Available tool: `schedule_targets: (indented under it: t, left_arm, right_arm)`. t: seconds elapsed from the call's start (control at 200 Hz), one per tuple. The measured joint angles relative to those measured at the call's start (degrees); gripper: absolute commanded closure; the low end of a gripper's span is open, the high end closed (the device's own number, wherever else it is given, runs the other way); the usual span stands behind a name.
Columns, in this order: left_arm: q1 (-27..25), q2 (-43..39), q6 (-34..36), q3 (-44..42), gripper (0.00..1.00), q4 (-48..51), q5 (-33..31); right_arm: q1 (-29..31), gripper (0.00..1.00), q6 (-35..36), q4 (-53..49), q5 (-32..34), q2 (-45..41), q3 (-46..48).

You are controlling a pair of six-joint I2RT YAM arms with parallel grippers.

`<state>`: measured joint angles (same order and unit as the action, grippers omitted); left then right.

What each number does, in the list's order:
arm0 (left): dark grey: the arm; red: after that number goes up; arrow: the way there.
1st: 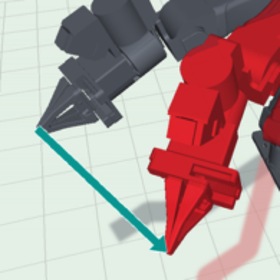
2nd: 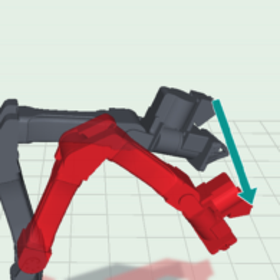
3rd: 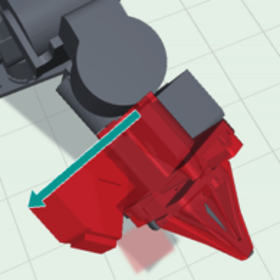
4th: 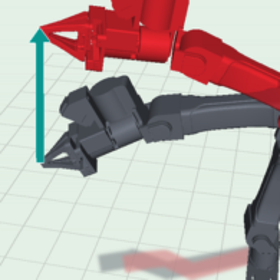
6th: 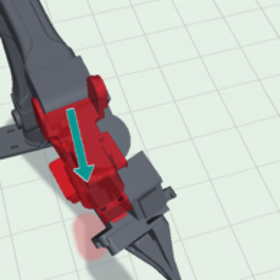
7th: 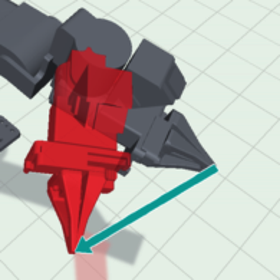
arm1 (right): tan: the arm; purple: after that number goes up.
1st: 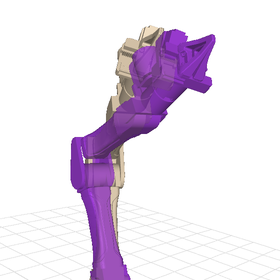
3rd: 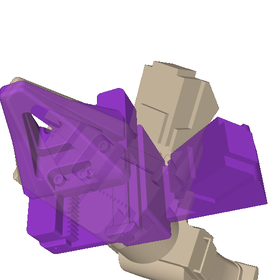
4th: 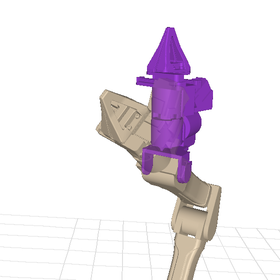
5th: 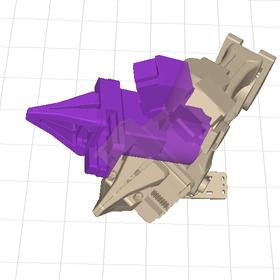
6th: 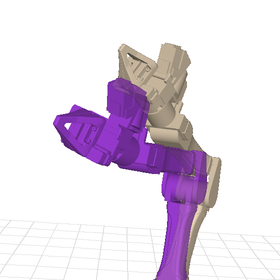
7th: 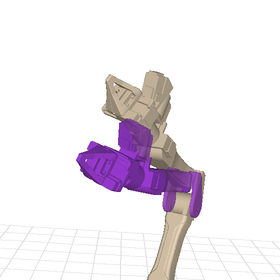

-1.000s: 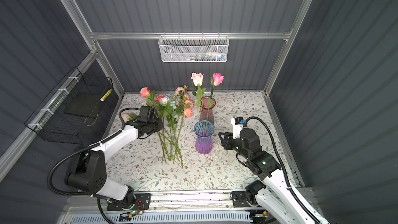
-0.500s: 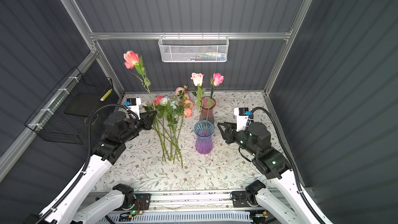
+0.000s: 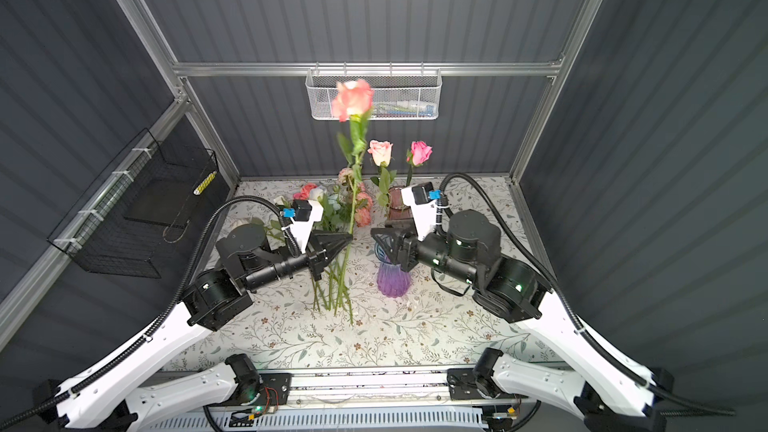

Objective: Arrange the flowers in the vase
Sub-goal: 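Lift the salmon-pink rose with the left gripper while the right gripper reaches toward it, then grasp the rose stem with the right gripper and open the left gripper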

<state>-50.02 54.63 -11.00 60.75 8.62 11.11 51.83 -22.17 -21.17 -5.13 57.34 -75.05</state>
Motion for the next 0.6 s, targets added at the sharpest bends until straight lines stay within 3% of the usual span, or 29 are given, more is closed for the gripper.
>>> schedule_targets:
  t: [0.235, 0.535, 0.6]
  left_arm:
    - [-0.87, -0.55, 0.37, 0.15, 1.0, 0.35, -0.81]
    - [-0.96, -1.27, 0.37, 0.04, 1.0, 0.31, -1.11]
    - [-0.96, -1.25, 0.37, -0.2, 1.0, 0.33, -1.29]
  right_arm:
    - [1.73, 0.58, 0.42, 2.1, 2.43, 5.99, -4.72]
    - [1.73, 0.72, -0.04, 4.44, 2.84, 10.12, -5.75]
    - [1.73, 0.79, 0.02, 4.57, 2.78, 10.58, -5.75]
